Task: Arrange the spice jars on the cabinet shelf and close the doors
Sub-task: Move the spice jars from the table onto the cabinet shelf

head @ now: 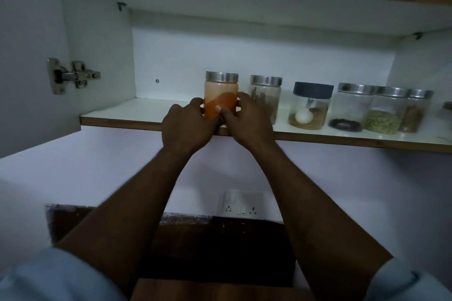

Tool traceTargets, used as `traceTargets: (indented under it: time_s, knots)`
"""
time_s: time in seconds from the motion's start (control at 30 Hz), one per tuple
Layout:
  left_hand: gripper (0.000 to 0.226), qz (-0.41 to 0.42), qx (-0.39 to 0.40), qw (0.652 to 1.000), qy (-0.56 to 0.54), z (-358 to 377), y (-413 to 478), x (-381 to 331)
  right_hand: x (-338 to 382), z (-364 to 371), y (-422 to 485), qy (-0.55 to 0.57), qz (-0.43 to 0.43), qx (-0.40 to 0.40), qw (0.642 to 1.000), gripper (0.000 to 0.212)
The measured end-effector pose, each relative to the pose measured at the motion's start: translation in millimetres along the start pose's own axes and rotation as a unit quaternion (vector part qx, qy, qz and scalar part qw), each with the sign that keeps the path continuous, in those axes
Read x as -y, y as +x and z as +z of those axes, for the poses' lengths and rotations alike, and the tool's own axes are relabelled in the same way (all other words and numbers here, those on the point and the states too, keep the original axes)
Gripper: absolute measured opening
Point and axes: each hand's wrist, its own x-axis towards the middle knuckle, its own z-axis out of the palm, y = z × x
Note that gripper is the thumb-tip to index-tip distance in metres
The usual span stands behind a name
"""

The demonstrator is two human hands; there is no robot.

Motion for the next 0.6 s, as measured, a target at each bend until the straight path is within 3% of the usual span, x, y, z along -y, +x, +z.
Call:
traceTargets:
  time_s: [0.33,0.47,0.6]
  knots:
    - [0.072,-0.027,0.011,0.997,0.070,-0.1,-0.8,-11.6,3.1,9.8,-1.1,-0.092,0.004,-0.055,0.994,0.061]
    - [0.073,-0.026,0.019,0.999,0.026,-9.8,-12.4,-10.5,4.8,8.5,-10.6,-0.104,-0.013,-0.085,0.991,0.057]
    - [0.070,0.079,-0.011,0.996,-0.046,-20.0,-53.1,5.7,19.1,5.5,-44.8,-0.044,-0.044,-0.145,0.987,0.052]
